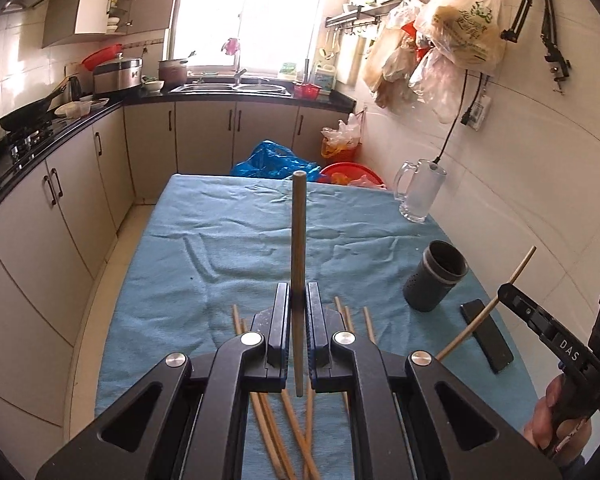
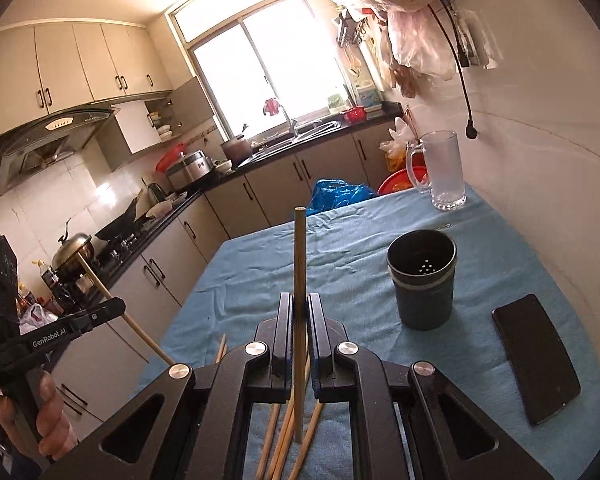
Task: Organize utensils
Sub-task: 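Lift the chopstick upright with the left gripper and carry it over the grey cup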
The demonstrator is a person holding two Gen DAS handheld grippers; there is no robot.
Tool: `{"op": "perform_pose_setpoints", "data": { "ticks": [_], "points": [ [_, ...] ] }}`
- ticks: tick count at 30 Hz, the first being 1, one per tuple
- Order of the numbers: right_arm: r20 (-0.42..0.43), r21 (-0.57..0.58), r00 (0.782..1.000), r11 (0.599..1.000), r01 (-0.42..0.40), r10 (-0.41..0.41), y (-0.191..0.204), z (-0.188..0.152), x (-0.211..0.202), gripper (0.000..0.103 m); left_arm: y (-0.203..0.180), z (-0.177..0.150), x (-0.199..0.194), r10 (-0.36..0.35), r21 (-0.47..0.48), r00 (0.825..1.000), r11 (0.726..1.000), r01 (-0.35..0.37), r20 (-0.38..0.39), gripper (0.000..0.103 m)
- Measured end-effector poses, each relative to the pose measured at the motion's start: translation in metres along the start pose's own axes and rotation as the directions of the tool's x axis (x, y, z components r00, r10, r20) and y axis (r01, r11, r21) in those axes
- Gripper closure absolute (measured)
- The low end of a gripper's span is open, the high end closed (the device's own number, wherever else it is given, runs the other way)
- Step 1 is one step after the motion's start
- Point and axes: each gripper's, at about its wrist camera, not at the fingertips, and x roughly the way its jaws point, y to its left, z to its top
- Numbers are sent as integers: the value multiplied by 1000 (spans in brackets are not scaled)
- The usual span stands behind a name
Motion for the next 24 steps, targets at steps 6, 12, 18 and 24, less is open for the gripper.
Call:
{"op": "perform_pose_setpoints", "data": {
  "ticks": [6,12,18,24],
  "points": [
    [34,37,999,999,1,-2,-13,7,-14,96,-19,5,-2,-46,16,999,999,46,-1,97],
    [80,67,997,998,7,-12,-27,17,-32,96,-44,20,-1,-124,40,992,992,124,-8,97],
    [122,106,992,994,21,-34,-48,29,-45,96,-74,38,8,-171,75,985,982,171,-13,96],
    [155,131,987,991,28,-48,-67,50,-56,96,-100,62,21,-210,93,977,973,211,-19,96]
  ]
}}
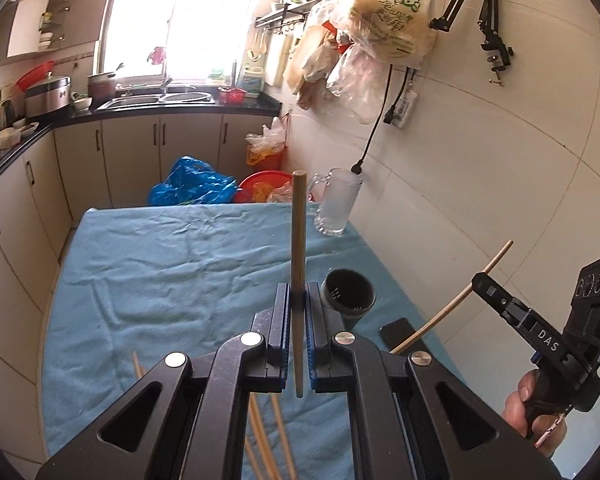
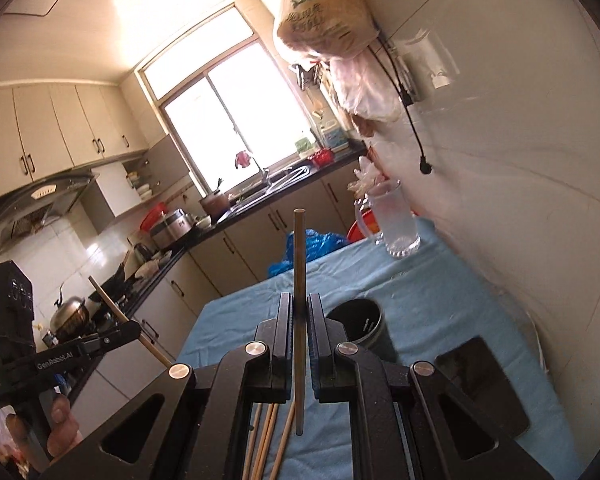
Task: Organize utensils
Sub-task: 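Lift the chopstick upright with the left gripper and carry it over the grey cup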
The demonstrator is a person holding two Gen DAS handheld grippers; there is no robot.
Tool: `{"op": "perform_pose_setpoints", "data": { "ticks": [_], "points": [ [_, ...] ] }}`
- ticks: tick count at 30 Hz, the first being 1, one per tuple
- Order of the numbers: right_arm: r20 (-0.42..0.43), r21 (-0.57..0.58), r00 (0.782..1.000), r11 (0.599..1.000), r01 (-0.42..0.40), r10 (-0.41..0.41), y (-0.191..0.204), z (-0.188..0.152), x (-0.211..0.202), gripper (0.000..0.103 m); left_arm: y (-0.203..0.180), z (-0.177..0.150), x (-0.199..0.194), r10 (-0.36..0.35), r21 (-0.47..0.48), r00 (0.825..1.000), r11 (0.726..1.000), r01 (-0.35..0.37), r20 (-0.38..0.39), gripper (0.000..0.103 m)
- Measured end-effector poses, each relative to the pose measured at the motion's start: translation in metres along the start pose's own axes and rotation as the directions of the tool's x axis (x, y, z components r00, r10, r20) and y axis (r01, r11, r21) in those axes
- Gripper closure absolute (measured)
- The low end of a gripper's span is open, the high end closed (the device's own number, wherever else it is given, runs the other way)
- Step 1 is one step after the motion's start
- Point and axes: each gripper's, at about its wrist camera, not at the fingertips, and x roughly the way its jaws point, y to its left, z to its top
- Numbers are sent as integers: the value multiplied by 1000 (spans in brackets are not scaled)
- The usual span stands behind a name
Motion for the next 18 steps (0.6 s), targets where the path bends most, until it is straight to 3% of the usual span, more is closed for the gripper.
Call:
{"op": "perform_pose_setpoints", "data": {
  "ticks": [10,18],
  "points": [
    [126,15,992,1000,1,-3,-9,60,-14,96,-31,56,15,-44,30,998,999,42,55,97],
    [171,34,984,999,36,-41,-21,77,5,96,-38,79,59,-83,-12,995,996,84,50,96]
  ]
}}
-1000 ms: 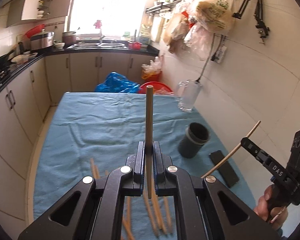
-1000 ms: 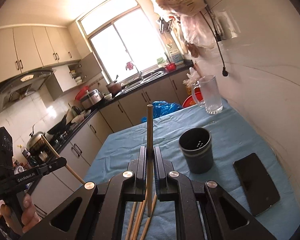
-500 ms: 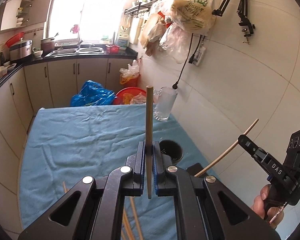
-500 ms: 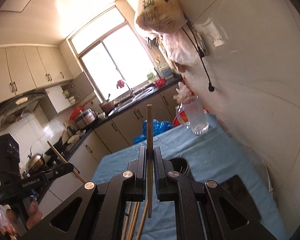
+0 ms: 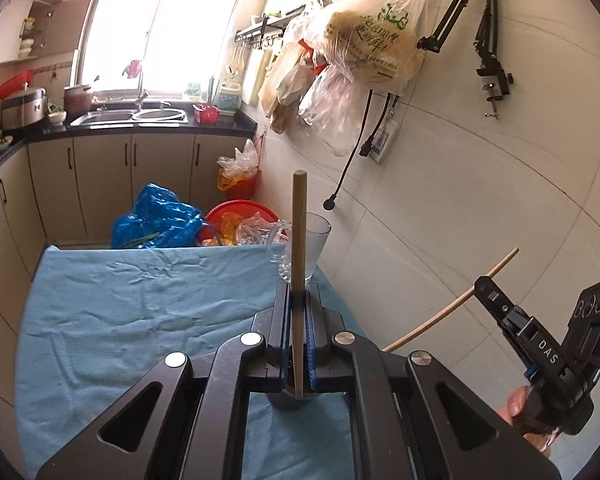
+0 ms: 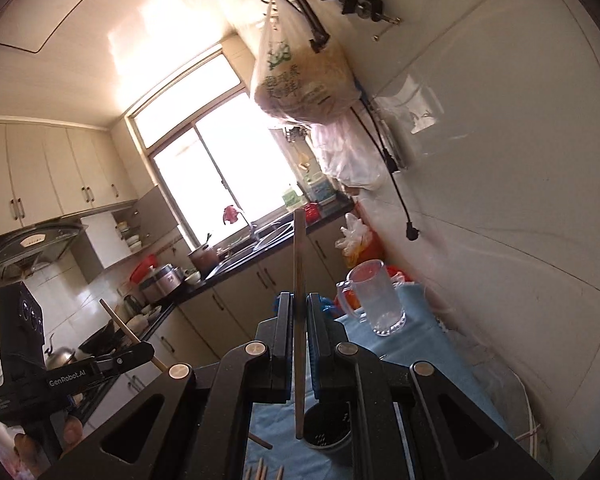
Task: Organize utensils
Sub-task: 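Lift the chopstick upright with the left gripper and carry it over the grey cup, then lower the chopstick into the grey cup and open the left gripper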
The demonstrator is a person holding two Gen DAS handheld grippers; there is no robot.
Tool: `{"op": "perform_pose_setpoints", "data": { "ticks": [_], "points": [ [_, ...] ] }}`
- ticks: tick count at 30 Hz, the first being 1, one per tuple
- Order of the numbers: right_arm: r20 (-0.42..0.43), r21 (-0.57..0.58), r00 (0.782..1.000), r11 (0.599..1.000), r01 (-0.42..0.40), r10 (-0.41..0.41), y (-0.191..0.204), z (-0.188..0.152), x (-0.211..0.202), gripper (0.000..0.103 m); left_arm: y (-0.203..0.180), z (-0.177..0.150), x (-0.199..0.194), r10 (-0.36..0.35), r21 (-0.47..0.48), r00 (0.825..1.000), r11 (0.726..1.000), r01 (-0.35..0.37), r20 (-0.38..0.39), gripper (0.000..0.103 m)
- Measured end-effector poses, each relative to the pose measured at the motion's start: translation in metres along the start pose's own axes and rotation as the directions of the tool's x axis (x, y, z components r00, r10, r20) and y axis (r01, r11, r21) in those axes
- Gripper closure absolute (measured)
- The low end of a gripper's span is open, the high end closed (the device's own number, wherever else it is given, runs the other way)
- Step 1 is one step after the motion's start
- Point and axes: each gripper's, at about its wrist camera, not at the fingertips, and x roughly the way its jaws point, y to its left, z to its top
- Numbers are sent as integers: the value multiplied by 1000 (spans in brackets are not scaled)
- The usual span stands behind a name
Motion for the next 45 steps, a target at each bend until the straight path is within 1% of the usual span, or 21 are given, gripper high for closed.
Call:
{"op": "perform_pose_setpoints", "data": {
  "ticks": [4,6,12,18,24,29,31,32,33,34,35,36,41,44,45],
  "points": [
    [-2,14,1000,1000,22,-22,-12,0,18,96,-1,0,31,-6,-11,1000,1000,6,-29,96],
    [-19,21,999,999,26,-26,-18,-1,28,96,0,-4,43,-5,-14,999,1000,4,-50,96],
    [-111,18,993,998,54,-52,-33,-16,62,96,10,-16,78,6,-20,993,1000,-9,-117,97],
    [-211,29,976,997,68,-60,-46,-38,92,96,21,-29,105,8,-45,985,999,-16,-173,97],
    [-298,31,953,997,67,-55,-52,-60,115,96,29,-39,124,13,-52,977,998,-25,-215,97],
    [-324,24,944,997,70,-58,-52,-65,125,95,34,-42,130,9,-60,976,998,-23,-218,97],
    [-323,26,945,997,68,-56,-53,-66,127,94,34,-42,129,7,-55,976,998,-20,-216,96],
    [-322,21,945,997,70,-60,-53,-65,126,93,33,-42,129,3,-56,976,998,-15,-216,94],
    [-322,16,945,997,73,-64,-53,-64,126,85,33,-41,128,-2,-59,976,998,-11,-218,84],
    [-322,14,944,997,80,-71,-52,-64,125,79,33,-41,126,-4,-62,977,998,-9,-214,78],
    [-318,19,945,997,81,-70,-52,-62,123,63,32,-40,124,-3,-62,979,998,-10,-204,70],
    [-301,26,951,997,75,-63,-52,-60,119,55,31,-40,119,4,-57,982,998,-15,-186,68],
    [-246,14,966,997,80,-74,-45,-49,93,54,32,-39,91,-5,-65,989,998,-5,-150,67],
    [-225,-14,969,995,96,-97,-40,-51,75,44,37,-50,61,13,-65,994,998,-20,-106,58],
    [-224,-19,969,995,100,-102,-38,-54,69,44,40,-54,52,23,-66,995,997,-30,-97,57]
  ]
}}
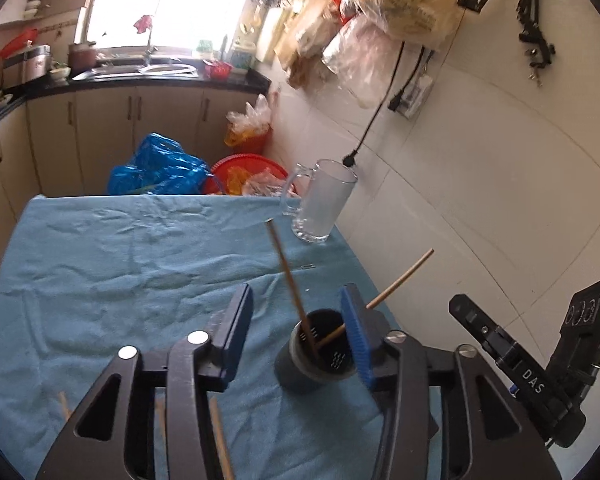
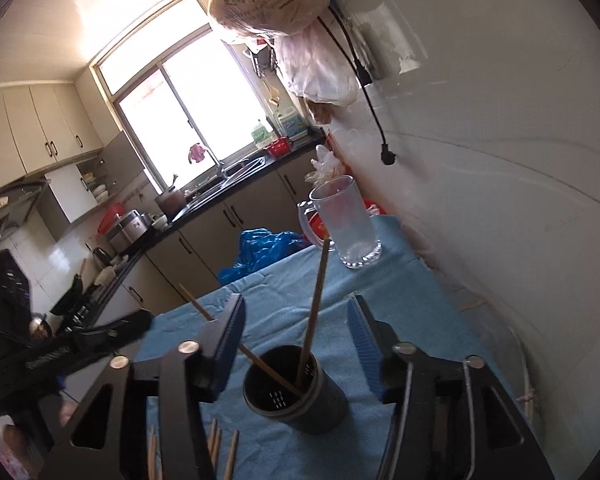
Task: Organize utensils
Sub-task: 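Lower the chopstick into the grey cup and open the left gripper, then move the left gripper back to the chopsticks and close on another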
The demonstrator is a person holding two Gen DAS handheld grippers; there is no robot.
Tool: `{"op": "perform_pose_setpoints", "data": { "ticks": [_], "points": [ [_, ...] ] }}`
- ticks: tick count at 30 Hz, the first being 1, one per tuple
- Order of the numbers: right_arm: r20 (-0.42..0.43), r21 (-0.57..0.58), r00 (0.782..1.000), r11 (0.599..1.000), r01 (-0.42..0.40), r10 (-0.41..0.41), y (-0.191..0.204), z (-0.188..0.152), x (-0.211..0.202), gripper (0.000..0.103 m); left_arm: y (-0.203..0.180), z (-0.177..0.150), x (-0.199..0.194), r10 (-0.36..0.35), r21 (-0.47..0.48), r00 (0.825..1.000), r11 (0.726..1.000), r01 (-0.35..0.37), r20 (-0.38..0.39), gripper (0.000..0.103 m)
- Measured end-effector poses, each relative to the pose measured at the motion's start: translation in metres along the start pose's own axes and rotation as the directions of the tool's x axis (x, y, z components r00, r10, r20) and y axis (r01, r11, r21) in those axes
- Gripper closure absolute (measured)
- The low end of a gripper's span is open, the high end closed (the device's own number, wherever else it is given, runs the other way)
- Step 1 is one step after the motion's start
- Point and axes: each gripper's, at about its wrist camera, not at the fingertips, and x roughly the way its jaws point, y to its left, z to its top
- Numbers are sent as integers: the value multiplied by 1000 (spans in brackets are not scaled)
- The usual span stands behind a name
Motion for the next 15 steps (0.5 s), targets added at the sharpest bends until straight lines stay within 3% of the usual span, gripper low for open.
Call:
{"op": "perform_pose_setpoints", "data": {
  "ticks": [4,10,15],
  "points": [
    [-55,-34,998,999,15,-17,11,-33,-9,44,27,-33,-30,30,-39,1000,999,-30,0,56],
    [-215,-110,977,993,-34,10,36,-91,6,45,95,-99,-56,112,-149,990,981,-124,-89,56],
    [-372,-141,927,985,-104,44,61,-138,28,68,161,-148,-67,145,-274,971,942,-195,-192,56]
  ]
}}
